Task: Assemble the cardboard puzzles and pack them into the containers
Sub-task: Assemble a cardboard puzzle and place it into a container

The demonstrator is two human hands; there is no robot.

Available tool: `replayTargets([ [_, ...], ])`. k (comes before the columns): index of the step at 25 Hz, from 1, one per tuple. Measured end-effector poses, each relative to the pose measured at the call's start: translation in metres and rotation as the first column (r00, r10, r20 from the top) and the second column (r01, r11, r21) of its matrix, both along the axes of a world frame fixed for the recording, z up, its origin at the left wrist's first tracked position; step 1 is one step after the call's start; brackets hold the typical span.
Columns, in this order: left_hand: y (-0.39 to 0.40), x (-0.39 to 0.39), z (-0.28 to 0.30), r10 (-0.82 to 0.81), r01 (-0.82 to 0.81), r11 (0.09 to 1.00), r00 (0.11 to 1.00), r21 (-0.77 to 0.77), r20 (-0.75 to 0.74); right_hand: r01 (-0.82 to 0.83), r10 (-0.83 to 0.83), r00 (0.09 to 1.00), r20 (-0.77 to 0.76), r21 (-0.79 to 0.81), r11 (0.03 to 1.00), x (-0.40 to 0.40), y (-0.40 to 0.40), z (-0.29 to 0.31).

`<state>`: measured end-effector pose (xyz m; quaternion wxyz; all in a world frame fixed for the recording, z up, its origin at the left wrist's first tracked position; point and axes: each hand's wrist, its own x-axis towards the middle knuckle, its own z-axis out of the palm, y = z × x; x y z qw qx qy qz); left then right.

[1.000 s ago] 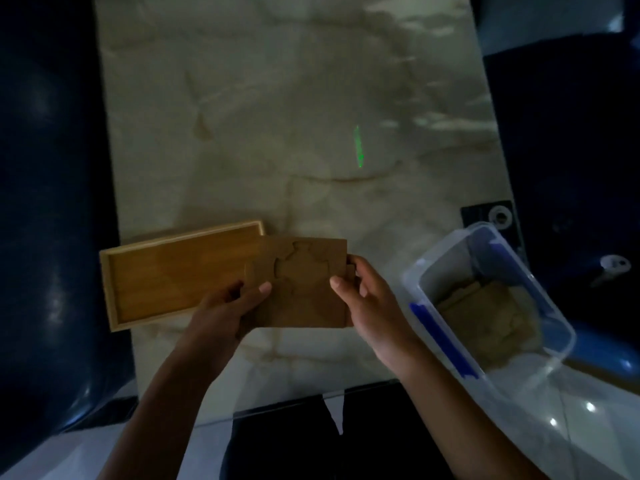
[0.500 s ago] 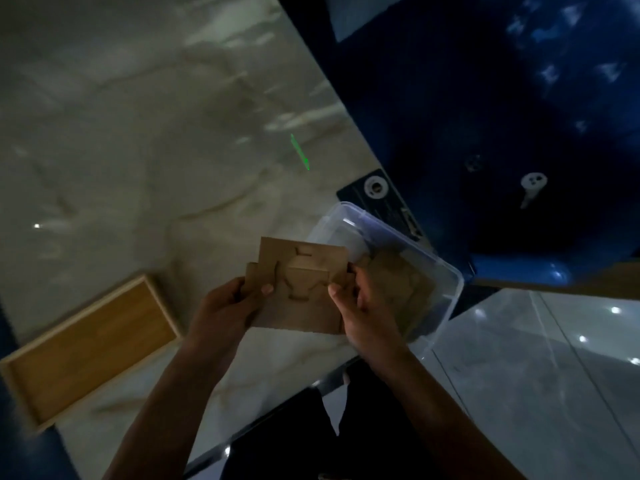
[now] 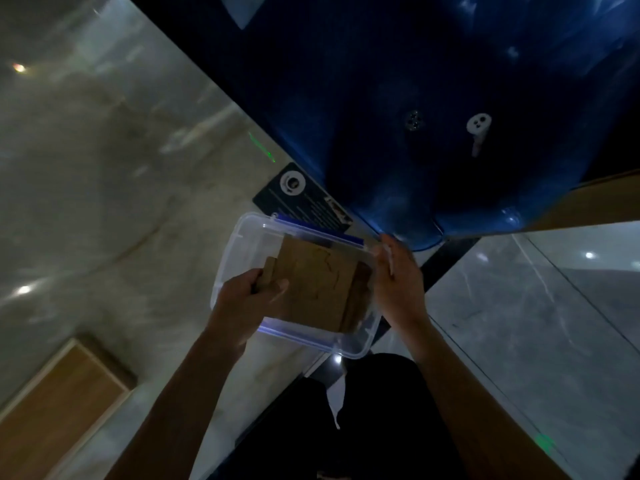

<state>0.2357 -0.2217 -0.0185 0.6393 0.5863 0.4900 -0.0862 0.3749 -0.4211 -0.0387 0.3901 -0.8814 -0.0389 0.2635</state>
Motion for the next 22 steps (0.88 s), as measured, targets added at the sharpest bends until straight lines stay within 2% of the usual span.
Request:
replayTargets([
  [2, -0.006, 0.01, -0.003, -0.047, 0.048, 0.999, 0.999, 0.019, -0.024, -0.066, 0.067, 0.997, -0.03, 0.052, 0.996, 0.001, -0.003, -0.007],
  [4, -0.011, 0.016, -0.005, -0.079, 0.08, 0.997, 0.997, 0.023, -0.02, -0.092, 0.092, 0.996, 0.005, 0.072, 0.993, 0.001, -0.005, -0.011],
  [6, -0.014, 0.02, -0.006, -0.084, 0.084, 0.996, 0.996, 0.013, -0.024, -0.088, 0.084, 0.995, 0.048, 0.079, 0.993, -0.001, -0.004, -0.013],
  [10, -0.021, 0.024, -0.008, -0.101, 0.102, 0.995, 0.993, 0.018, -0.057, -0.049, 0.046, 0.999, 0.027, 0.09, 0.995, -0.001, -0.001, -0.015],
  [12, -0.025, 0.025, -0.011, -0.125, 0.129, 0.991, 0.989, 0.048, -0.079, -0.042, 0.037, 0.998, 0.043, 0.114, 0.993, -0.001, -0.002, -0.015],
  [14, -0.029, 0.027, -0.01, -0.175, 0.197, 0.969, 0.973, 0.149, -0.151, -0.039, 0.031, 0.998, 0.063, 0.125, 0.991, -0.001, -0.002, -0.016],
  [15, -0.031, 0.028, -0.01, -0.24, 0.29, 0.92, 0.949, 0.262, -0.207, -0.036, 0.028, 0.997, 0.069, 0.126, 0.991, -0.001, -0.002, -0.016],
  [16, -0.034, 0.028, -0.009, -0.342, 0.432, 0.791, 0.899, 0.433, -0.273, -0.033, 0.024, 0.997, 0.07, 0.127, 0.991, -0.002, -0.002, -0.016],
  [17, -0.037, 0.026, -0.01, -0.448, 0.567, 0.579, 0.821, 0.585, -0.353, -0.031, 0.023, 0.997, 0.069, 0.13, 0.991, -0.002, -0.001, -0.017],
  [18, -0.04, 0.024, -0.011, -0.508, 0.629, 0.397, 0.757, 0.668, -0.411, -0.032, 0.022, 0.997, 0.071, 0.133, 0.991, -0.002, -0.001, -0.018],
  [19, -0.041, 0.023, -0.011, -0.483, 0.63, 0.386, 0.761, 0.674, -0.434, -0.036, 0.026, 0.997, 0.076, 0.135, 0.99, -0.002, -0.001, -0.019],
  [21, -0.037, 0.025, -0.008, -0.375, 0.55, 0.545, 0.835, 0.633, -0.402, -0.047, 0.035, 0.996, 0.087, 0.142, 0.989, -0.002, -0.001, -0.02],
  [22, -0.036, 0.025, -0.009, -0.366, 0.545, 0.545, 0.838, 0.638, -0.404, -0.05, 0.037, 0.995, 0.09, 0.142, 0.989, -0.001, 0.0, -0.02],
])
